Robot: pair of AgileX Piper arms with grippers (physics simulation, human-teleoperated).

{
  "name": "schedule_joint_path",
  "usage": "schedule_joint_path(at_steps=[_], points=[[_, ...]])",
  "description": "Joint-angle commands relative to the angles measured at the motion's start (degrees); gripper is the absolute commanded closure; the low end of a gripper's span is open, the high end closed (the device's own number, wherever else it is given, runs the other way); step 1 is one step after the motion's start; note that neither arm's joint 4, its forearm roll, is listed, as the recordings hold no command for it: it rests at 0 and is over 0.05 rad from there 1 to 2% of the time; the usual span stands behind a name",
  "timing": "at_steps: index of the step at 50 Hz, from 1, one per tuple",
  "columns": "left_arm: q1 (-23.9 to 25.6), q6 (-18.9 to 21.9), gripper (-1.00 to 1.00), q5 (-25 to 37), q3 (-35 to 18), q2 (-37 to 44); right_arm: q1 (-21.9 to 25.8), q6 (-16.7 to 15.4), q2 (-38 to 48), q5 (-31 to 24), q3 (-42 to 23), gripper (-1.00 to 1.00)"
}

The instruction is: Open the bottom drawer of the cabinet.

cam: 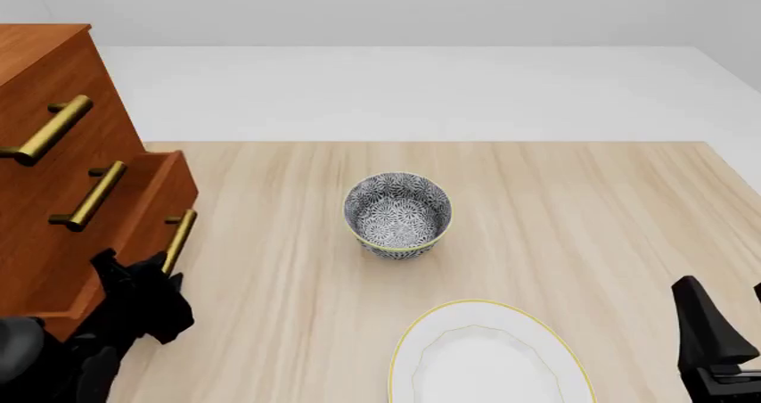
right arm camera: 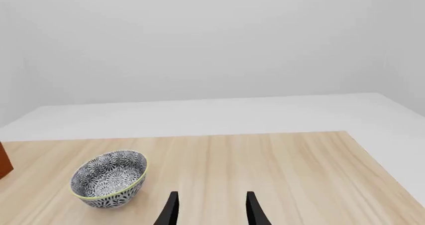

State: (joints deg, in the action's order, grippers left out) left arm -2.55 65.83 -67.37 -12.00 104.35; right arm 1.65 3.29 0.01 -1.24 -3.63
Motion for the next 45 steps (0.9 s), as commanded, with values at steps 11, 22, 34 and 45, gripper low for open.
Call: schedule_joint_path(at_steps=[11,22,34,45], points=[[7.61,0.68,1.00,-2.53,1.01,-2.72,-0.15,-0.03,0.00,-0.64,-0.91,-1.00],[10.96,0.83,1.00,-2.53,0.17,-2.41,-0.12,-0.15,0.00,-1.00,-1.26,-1.00],[13.02,1.58,1.00,-2.53,-2.00,-0.73,-0.39,-0.23,0.00,-1.41,-1.65,-1.00],[14.07,1.92,1.00,-2.53,-3.50,0.51,-0.55,-0.22,0.00,-1.33,-1.52,-1.00]])
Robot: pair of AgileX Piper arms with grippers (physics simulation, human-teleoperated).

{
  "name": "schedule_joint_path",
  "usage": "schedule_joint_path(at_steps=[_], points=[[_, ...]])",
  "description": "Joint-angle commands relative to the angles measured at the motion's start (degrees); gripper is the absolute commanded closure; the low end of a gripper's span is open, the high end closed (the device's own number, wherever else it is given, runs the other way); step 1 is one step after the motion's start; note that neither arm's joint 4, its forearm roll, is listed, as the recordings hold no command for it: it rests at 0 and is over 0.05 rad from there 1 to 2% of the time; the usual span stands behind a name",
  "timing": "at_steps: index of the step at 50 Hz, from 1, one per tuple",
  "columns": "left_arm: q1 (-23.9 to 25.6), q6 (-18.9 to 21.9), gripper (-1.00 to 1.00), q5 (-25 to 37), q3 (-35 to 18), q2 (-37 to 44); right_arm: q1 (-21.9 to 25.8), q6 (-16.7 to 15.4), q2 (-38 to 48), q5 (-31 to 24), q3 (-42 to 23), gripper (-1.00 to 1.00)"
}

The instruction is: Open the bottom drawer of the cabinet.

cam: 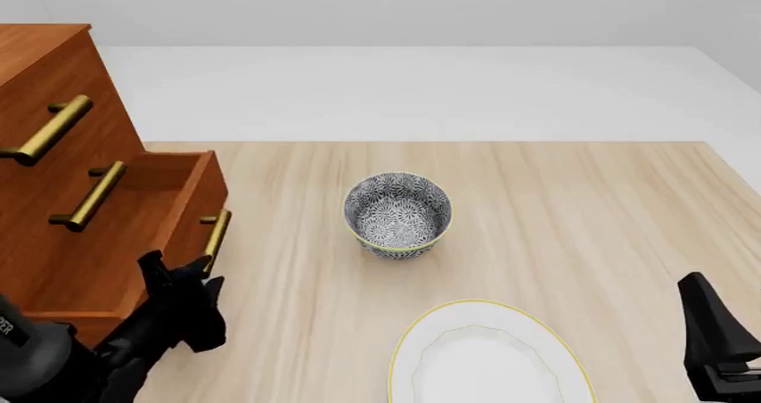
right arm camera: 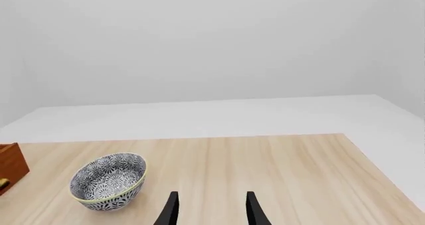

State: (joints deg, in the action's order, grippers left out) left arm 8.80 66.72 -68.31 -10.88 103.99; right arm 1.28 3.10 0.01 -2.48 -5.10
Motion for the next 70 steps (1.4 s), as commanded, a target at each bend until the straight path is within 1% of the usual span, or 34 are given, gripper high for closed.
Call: schedule_joint_path(at_steps=[1,30,32,34,35,54,58,70], points=[[2.78,1.01,1.00,-1.59,-4.84,1.05,-0.19,-0.01,0.00,-0.06,0.00,-1.00],[2.62,1.79,1.00,-1.59,-5.25,1.67,-0.54,0.06,0.00,-0.30,-0.20,-1.00],[2.29,1.69,1.00,-1.59,-5.26,2.17,-0.54,0.06,0.00,-0.39,-0.26,-1.00],[1.17,0.39,1.00,-1.58,-5.08,2.17,-0.50,0.04,0.00,-0.36,-0.22,-1.00],[1.38,0.61,-1.00,-1.58,-4.93,1.53,-0.53,0.10,0.00,-0.42,-0.31,-1.00],[1.92,1.26,-1.00,-1.59,-4.12,0.26,-0.43,0.28,0.00,-0.23,-0.13,-1.00],[2.94,0.90,-1.00,-1.58,-3.65,-0.34,-0.57,0.22,0.00,-0.28,-0.25,-1.00],[8.24,0.99,-1.00,-1.58,-3.42,-1.08,-0.74,0.38,0.00,-0.29,-0.54,-1.00]])
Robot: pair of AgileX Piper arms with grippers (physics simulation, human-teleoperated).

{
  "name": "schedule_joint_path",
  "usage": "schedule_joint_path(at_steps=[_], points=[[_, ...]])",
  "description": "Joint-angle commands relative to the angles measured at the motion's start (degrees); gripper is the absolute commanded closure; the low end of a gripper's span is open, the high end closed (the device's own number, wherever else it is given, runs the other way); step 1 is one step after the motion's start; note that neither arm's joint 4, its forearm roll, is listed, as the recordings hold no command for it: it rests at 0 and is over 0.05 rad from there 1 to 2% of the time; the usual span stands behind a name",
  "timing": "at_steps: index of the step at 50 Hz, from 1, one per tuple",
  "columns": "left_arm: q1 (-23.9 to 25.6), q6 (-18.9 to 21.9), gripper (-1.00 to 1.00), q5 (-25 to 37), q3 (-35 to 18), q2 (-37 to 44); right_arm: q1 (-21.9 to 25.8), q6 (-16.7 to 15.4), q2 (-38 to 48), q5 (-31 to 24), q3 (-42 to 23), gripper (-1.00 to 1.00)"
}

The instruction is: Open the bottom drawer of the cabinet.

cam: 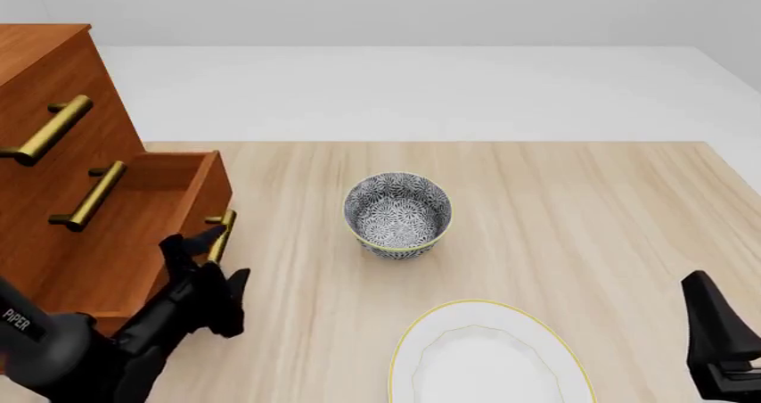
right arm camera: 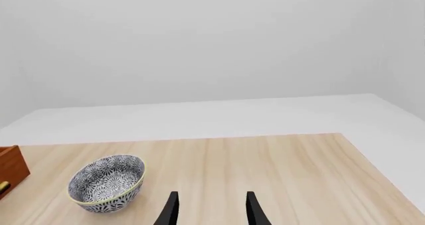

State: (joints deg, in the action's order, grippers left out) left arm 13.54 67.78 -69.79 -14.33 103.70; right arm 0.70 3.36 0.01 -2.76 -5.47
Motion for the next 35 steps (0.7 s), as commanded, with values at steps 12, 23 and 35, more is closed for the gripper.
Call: schedule_joint_path(at_steps=[12,23,35], points=[[8.97,-1.39,-1.00,-0.10,1.75,-5.28,-0.26,0.19,0.00,0.19,-0.06,-1.00],[15.76,-9.62,-1.00,15.10,1.81,-24.87,-0.25,0.28,0.00,0.01,-0.48,-1.00],[18.92,-22.49,-1.00,49.93,-11.00,-47.15,0.03,0.52,0.00,-0.25,-0.88,-1.00]])
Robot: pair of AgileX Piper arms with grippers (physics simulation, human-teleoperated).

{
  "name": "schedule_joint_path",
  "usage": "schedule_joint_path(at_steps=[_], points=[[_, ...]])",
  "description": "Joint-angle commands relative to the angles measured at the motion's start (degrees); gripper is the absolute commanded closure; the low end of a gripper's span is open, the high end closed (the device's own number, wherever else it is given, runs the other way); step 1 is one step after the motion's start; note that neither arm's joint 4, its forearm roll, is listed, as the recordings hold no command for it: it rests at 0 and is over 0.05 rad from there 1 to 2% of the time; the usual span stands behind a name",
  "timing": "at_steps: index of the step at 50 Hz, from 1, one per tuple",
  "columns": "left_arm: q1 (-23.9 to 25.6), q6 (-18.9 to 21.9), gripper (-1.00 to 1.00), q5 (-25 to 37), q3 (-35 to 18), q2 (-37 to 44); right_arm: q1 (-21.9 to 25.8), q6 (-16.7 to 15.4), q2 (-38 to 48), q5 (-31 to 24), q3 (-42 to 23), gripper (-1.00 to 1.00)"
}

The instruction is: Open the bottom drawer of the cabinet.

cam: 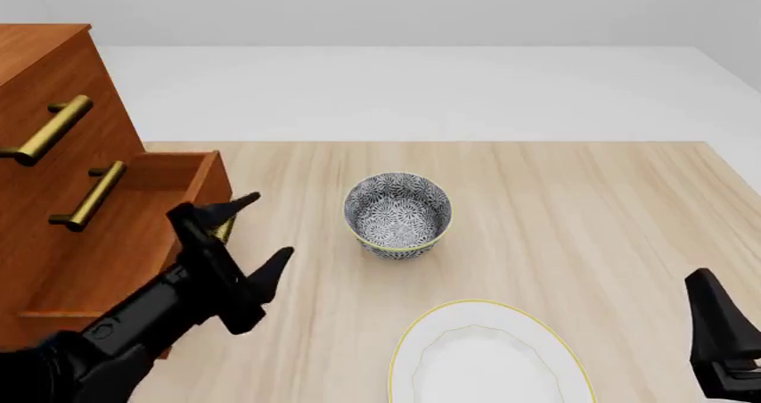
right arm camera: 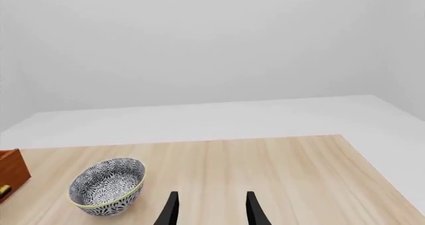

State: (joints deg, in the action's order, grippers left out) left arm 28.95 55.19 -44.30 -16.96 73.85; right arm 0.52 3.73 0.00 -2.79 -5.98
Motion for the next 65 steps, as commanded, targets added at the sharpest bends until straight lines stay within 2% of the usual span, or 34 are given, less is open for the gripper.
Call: schedule_joint_path(at_steps=[1,9,11,15,17,18,19,24,27,29,33,37,38,39,40,41,43,47,48,50,51,52,65], points=[[3.55,-11.63,-1.00,27.74,-10.27,-18.36,0.22,0.17,0.00,-0.30,-0.47,-1.00],[3.04,-25.26,-1.00,45.53,-22.48,-21.10,0.46,0.19,0.00,-1.10,-1.60,-1.00],[2.47,-31.50,-1.00,50.17,-26.46,-21.24,0.46,0.23,0.00,-0.98,-1.55,-1.00],[-0.32,-39.25,-1.00,56.07,-30.43,-20.19,0.69,0.31,0.00,-0.71,-1.27,-1.00],[-2.65,-40.00,-1.00,58.12,-30.85,-19.44,0.73,0.35,0.00,-0.53,-1.01,-1.00],[-3.13,-44.65,-1.00,59.78,-31.86,-19.14,0.85,0.40,0.00,-0.37,-0.82,-1.00],[-2.84,-46.48,-1.00,60.16,-32.12,-19.40,0.86,0.39,0.00,-0.34,-0.76,-1.00],[-6.14,-47.96,-1.00,63.50,-32.37,-20.10,1.07,0.39,0.00,-0.15,-0.42,-1.00],[-8.27,-51.46,-1.00,66.56,-33.97,-20.52,1.21,0.30,0.00,-0.16,-0.42,-1.00],[-10.15,-50.93,-1.00,68.05,-34.78,-20.03,1.28,0.35,0.00,-0.35,-0.64,-1.00],[-11.90,-58.06,-1.00,70.39,-35.46,-19.88,1.43,0.15,0.00,-0.34,-0.69,-1.00],[-13.93,-60.42,-1.00,71.98,-34.81,-20.26,1.45,0.13,0.00,-0.42,-0.80,-1.00],[-15.33,-58.30,-1.00,73.07,-34.63,-18.90,1.48,0.08,0.00,-0.46,-0.85,-1.00],[-15.65,-60.92,-1.00,72.59,-34.14,-19.93,1.50,0.12,0.00,-0.54,-0.93,-1.00],[-17.11,-58.82,-1.00,72.84,-33.92,-19.59,1.57,0.10,0.00,-0.33,-0.73,-1.00],[-16.83,-60.65,-1.00,72.90,-33.64,-19.64,1.64,0.14,0.00,-0.32,-0.71,-1.00],[-18.26,-60.27,-1.00,73.09,-33.43,-19.44,1.69,0.07,0.00,-0.37,-0.77,-1.00],[-19.69,-62.16,-1.00,73.39,-32.23,-18.63,1.74,0.00,0.00,-0.46,-0.85,-1.00],[-19.84,-63.19,-1.00,73.19,-32.06,-18.77,1.69,0.05,0.00,-0.44,-0.85,-1.00],[-20.74,-62.12,-1.00,72.81,-31.45,-18.42,1.68,-0.04,0.00,-0.51,-0.92,-1.00],[-20.94,-63.84,-1.00,72.49,-30.75,-18.15,1.63,-0.01,0.00,-0.55,-0.96,-1.00],[-21.48,-62.50,-1.00,72.04,-30.25,-18.12,1.70,-0.03,0.00,-0.62,-1.03,-1.00],[-24.81,-63.20,-1.00,66.65,-25.79,-14.30,1.78,0.05,0.00,-0.56,-0.93,-1.00]])
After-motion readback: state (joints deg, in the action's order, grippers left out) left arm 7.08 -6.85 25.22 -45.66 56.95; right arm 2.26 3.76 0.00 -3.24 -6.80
